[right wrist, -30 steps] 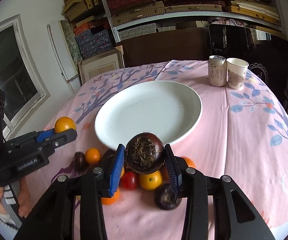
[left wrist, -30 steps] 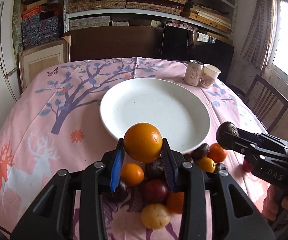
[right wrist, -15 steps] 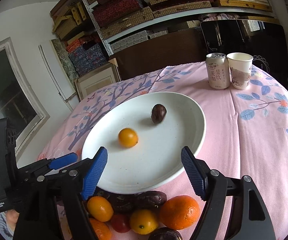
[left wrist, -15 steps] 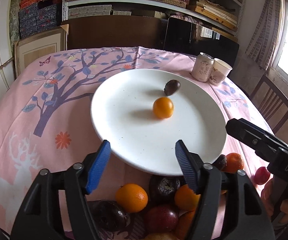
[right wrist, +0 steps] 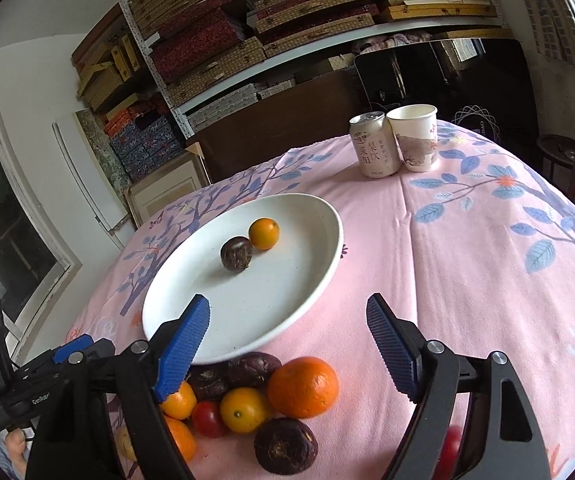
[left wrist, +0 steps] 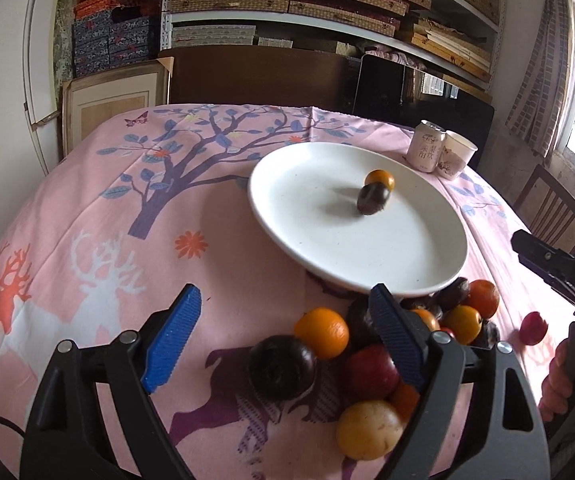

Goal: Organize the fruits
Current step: 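Lower both held fruits onto the white plate and open both grippers, then grasp a dark passion fruit with the left gripper while the right grasps a red plum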

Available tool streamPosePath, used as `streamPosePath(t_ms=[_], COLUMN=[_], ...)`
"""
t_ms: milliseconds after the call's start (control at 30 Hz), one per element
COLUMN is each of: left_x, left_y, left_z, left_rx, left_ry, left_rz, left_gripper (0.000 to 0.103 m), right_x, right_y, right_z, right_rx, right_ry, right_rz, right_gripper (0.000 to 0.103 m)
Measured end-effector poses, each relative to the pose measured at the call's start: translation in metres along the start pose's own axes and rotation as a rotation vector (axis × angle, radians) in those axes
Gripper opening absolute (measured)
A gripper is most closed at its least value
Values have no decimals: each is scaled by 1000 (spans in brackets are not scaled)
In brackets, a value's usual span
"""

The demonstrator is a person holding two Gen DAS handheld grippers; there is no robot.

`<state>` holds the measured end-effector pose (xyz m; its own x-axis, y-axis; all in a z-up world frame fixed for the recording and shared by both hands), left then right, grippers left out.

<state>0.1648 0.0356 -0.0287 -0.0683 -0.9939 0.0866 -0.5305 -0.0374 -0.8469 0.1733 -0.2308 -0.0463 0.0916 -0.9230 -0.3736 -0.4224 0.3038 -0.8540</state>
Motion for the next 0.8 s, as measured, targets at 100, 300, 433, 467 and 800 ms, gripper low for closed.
streamPosePath(t_ms=[100,300,433,467,800], left_x=[-7,-23,-29,-28,-20], left_y=[11,32,41,42,47], left_z=[-12,-28,-25,-23,3], left_rx=[3,-26,-60,-69,-125], left_ry=[-12,-32,-58,-63,-146], left_rz=[-9,-55,-62,-52,77], left_gripper=[84,86,90,90,94], right_x=[7,19,25,25,28], right_y=[13,21,26,27,28], right_z=[-19,-55,-53,-49,-50], right_rx=[1,50,21,5,2], right_ry=[12,12,10,10,22], right_rz=[14,59,89,93,105], right_gripper=[87,91,94,94,95])
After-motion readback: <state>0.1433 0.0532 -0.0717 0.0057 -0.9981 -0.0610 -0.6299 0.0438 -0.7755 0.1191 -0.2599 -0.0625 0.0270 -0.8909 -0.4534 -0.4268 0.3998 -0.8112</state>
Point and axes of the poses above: each gripper's, at about its wrist camera, not at the fingertips, and z roughly the way its jaws point, x to its right, y to its underside, the point moved 6 cm from there along z, roughly the way its jaws point, and after that the axes turned 10 degrees about x, right-handed, at the moved point
